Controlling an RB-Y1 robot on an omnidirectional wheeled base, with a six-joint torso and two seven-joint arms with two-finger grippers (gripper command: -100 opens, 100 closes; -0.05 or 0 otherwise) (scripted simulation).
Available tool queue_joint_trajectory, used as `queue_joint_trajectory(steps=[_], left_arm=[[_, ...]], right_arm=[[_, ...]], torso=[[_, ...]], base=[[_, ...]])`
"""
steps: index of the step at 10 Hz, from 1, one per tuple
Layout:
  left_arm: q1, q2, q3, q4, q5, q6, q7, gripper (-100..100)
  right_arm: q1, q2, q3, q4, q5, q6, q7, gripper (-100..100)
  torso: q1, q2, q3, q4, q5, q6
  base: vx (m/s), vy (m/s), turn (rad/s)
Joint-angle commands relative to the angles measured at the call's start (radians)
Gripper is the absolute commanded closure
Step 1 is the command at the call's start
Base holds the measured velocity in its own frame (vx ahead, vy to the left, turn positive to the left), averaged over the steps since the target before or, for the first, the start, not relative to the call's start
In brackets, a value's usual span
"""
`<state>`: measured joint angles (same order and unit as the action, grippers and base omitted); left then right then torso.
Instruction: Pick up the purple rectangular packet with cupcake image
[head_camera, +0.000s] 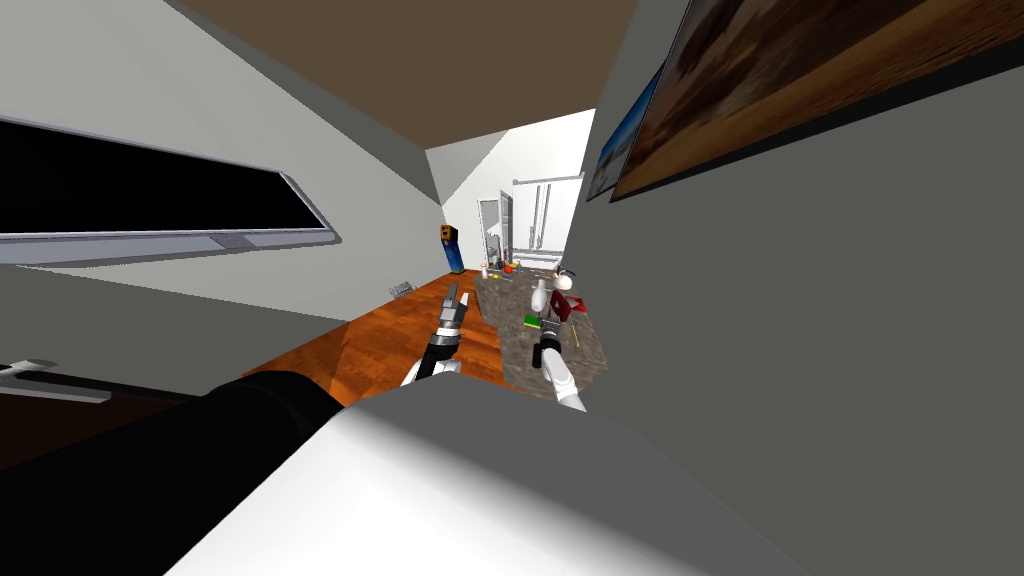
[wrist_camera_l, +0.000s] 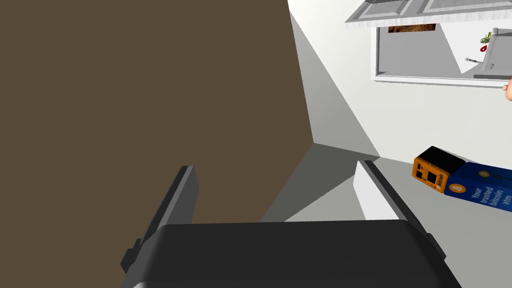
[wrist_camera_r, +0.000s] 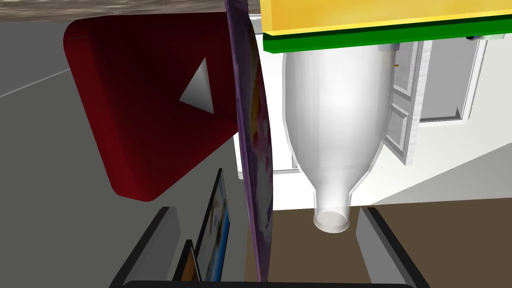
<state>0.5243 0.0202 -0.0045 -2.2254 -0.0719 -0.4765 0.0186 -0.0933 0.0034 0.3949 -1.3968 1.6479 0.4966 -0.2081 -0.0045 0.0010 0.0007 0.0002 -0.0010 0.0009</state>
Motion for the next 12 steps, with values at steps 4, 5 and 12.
queue_joint_trajectory(steps=[4, 5, 12], left_arm=[[0.000, 0.000, 0.000, 0.000, 0.000, 0.000, 0.000, 0], [0.000, 0.000, 0.000, 0.000, 0.000, 0.000, 0.000, 0], [0.000, 0.000, 0.000, 0.000, 0.000, 0.000, 0.000, 0]], right_arm=[[-0.004, 0.000, 0.004, 0.006, 0.034, 0.009, -0.026, 100], [-0.004, 0.000, 0.004, 0.006, 0.035, 0.008, -0.025, 100], [0.076, -0.066, -0.107, -0.037, -0.102, -0.110, 0.104, 100]], torso=[[0.005, -0.001, 0.000, 0.000, 0.001, 0.000], [0.004, -0.001, -0.001, 0.000, 0.001, 0.000], [0.007, -0.009, -0.011, -0.013, -0.002, 0.000]], base=[[-0.002, -0.006, -0.001], [0.000, 0.000, 0.000], [0.019, 0.064, 0.002]])
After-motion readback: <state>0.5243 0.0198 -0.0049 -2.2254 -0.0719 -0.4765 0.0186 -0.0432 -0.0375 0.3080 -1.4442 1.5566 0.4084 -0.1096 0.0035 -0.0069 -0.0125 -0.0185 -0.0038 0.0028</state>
